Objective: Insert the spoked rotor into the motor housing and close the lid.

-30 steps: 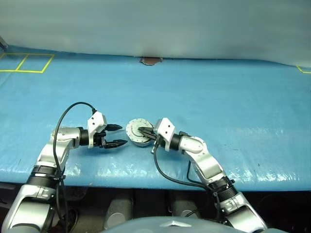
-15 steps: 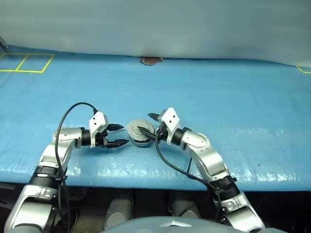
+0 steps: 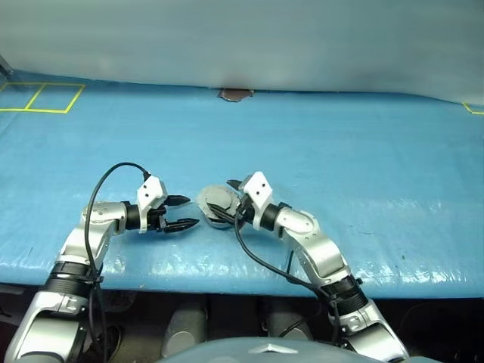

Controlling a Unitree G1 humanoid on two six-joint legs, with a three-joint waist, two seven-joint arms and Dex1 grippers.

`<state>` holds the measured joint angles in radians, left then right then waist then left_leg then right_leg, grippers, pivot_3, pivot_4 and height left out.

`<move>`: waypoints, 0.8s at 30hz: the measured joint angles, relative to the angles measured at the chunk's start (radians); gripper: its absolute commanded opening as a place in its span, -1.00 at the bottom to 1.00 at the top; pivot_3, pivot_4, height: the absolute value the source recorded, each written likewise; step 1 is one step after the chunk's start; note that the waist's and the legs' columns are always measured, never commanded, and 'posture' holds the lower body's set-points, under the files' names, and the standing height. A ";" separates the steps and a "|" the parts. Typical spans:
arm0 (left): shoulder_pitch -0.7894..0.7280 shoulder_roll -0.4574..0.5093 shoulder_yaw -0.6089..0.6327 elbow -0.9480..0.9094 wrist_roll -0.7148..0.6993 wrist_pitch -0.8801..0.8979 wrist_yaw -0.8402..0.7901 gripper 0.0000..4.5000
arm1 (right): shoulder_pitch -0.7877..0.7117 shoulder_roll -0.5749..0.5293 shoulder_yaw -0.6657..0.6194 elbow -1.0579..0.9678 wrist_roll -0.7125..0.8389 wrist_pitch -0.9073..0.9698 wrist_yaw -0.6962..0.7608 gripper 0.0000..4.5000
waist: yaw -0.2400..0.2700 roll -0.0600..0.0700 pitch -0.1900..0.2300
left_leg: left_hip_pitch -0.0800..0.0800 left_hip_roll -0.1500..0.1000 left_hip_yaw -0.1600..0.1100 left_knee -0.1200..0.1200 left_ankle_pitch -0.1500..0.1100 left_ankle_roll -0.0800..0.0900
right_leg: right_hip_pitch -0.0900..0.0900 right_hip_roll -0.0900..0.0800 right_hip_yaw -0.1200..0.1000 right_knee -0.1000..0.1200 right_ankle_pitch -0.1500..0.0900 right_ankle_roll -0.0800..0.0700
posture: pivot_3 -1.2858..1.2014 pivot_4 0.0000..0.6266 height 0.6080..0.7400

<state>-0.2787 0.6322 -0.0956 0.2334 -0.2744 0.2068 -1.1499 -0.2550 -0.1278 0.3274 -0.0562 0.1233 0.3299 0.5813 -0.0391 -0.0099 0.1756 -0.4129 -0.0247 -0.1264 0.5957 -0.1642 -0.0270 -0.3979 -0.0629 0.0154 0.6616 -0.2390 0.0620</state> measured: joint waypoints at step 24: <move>0.000 0.007 0.000 0.000 0.001 -0.001 0.013 0.66 | 0.002 -0.055 0.050 -0.034 -0.039 0.038 0.008 0.35 | 0.002 0.000 0.000 | 0.000 0.000 0.000 -0.001 0.000 0.000 | 0.000 0.000 0.000 -0.001 0.000 0.000 | 0.03 -0.52 1.00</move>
<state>-0.2788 0.6392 -0.0954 0.2332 -0.2732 0.2062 -1.1373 -0.2527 -0.1832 0.3773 -0.0900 0.0842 0.3677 0.5895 -0.0372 -0.0099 0.1756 -0.4133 -0.0250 -0.1265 0.5948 -0.1642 -0.0272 -0.3981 -0.0631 0.0154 0.6605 -0.2392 0.0617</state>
